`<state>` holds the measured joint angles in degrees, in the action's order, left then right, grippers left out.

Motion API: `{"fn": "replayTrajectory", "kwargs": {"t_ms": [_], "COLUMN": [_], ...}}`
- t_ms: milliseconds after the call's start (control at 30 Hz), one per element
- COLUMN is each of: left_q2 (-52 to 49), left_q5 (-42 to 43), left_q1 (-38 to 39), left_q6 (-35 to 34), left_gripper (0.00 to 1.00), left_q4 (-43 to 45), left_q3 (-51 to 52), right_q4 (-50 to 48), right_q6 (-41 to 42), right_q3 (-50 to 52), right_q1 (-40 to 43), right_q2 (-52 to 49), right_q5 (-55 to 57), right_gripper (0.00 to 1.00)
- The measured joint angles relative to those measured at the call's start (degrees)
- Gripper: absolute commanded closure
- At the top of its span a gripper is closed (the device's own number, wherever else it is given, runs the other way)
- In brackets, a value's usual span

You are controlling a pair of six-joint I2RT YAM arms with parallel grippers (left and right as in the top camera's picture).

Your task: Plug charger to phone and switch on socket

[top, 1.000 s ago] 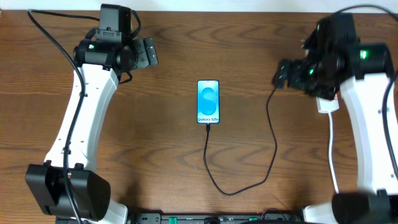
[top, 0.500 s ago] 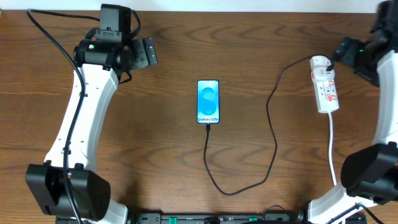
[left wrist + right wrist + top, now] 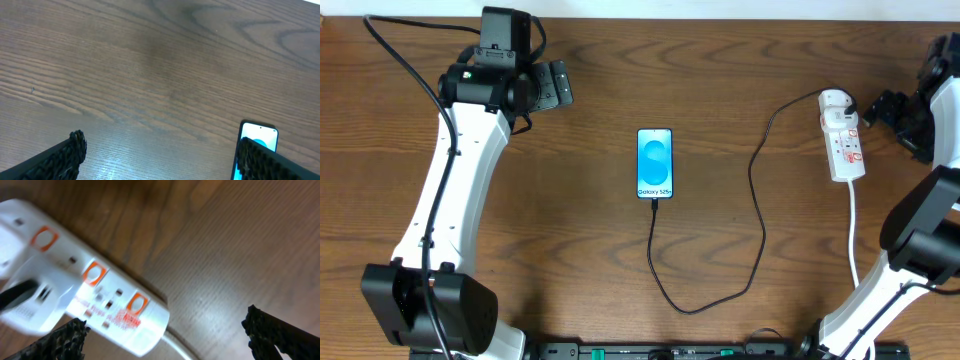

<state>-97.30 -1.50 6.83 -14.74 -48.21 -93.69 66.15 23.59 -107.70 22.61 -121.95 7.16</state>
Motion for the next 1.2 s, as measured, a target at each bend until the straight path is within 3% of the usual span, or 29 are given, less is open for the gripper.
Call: {"fn": "replayTrajectory", "kwargs": {"t_ms": [600, 1200], "left_q2": [0.0, 0.0], "left_q5": [0.0, 0.0], "left_q1": [0.0, 0.0], "left_q6": [0.0, 0.0], "left_gripper": [0.02, 0.02], "left_q4": [0.0, 0.0], "left_q3": [0.0, 0.0], "right_q4": [-3.7, -5.7], "right_q6": [1.1, 1.6], "right_q3": [0.0, -0.2], "right_q1": [1.7, 2.7], "right_q2": [-9.0, -10.1], "right_q5": [-5.0, -7.9], "right_gripper": [0.01, 0.01]}}
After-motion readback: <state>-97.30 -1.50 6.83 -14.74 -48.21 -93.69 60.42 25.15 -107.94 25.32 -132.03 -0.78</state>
